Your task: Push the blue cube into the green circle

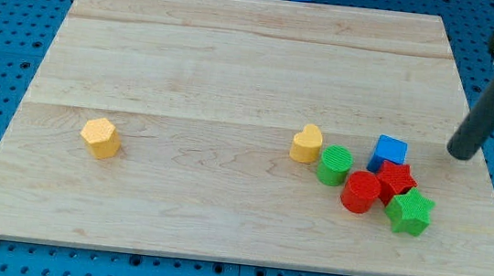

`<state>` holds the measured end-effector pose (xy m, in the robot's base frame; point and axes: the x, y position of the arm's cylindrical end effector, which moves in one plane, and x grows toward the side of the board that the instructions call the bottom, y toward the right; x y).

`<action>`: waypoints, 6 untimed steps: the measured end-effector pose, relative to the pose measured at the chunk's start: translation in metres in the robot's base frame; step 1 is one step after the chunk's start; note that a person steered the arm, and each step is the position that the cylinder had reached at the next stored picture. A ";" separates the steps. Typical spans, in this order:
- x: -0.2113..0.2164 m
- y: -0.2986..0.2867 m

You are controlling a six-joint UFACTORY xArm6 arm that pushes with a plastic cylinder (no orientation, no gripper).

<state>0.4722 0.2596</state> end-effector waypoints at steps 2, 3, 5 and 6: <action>0.008 -0.023; -0.008 -0.034; -0.010 -0.141; -0.010 -0.171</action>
